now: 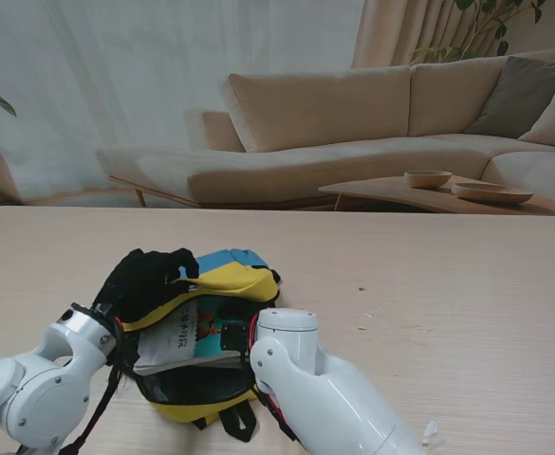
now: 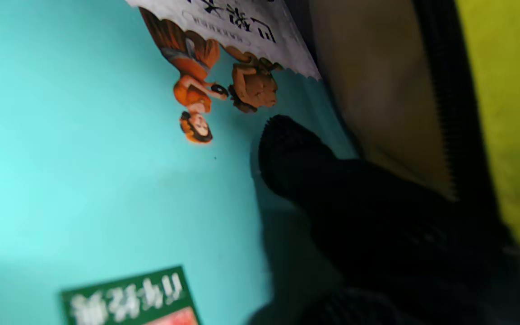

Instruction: Pack books into the school bag then zip close the school bag

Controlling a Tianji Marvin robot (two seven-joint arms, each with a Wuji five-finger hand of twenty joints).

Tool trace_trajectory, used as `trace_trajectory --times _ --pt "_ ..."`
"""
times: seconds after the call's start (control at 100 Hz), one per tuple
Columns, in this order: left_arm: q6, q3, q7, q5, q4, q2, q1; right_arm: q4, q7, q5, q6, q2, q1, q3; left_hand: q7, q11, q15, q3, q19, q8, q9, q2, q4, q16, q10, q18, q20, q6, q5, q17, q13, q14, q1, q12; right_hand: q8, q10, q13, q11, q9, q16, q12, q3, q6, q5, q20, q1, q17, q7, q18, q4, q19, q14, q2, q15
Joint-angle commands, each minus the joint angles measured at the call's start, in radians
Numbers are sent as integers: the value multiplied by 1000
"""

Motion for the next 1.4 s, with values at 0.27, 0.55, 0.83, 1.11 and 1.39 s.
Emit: trace_trajectory --times 0.27,0.55,0.83,1.11,1.39 --pt "-7 5 -17 -1 -22 -4 14 91 -76 32 -72 -65 66 -49 94 36 13 -2 34 68 -7 92 35 20 -16 22 19 -25 -14 -17 -4 24 85 -1 -29 -24 15 57 -21 0 -46 100 -200 57 -9 140 6 325 -35 -9 21 -20 155 2" --pt "2 11 -18 -3 -25 -4 20 147 -97 7 -96 -98 90 -72 92 36 12 -2 34 69 -7 93 35 21 -18 24 18 -26 -15 -15 -4 23 85 -1 -41 -34 -1 61 -33 -1 -55 93 -205 40 -15 139 -4 335 -45 -15 8 -28 164 -7" --pt "3 7 -7 -10 -26 -6 30 185 -44 -104 -86 -120 81 -77 91 35 11 -2 34 69 -7 92 36 21 -16 23 17 -25 -14 -17 -5 23 85 -2 -332 -11 -111 -66 -118 -33 -124 84 -142 -113 -42 115 -75 288 -87 -13 -70 -36 110 -193" --pt "-7 1 -2 -13 -26 -7 34 155 45 -239 -51 -108 49 -60 91 35 10 -2 34 70 -5 92 35 21 -18 23 17 -26 -14 -16 -3 22 85 -2 -481 8 -401 -175 -441 -76 -100 118 30 -326 -31 -109 -296 -17 -109 138 -214 -58 65 -455" --pt "-5 1 -3 -15 -21 -7 26 74 94 -282 -11 -77 15 -27 91 35 10 -1 34 70 -5 91 35 22 -15 23 16 -25 -13 -16 -3 23 85 -1 -576 40 -580 -252 -639 -116 -134 103 85 -491 -40 -214 -432 -123 -69 144 -304 -38 48 -560"
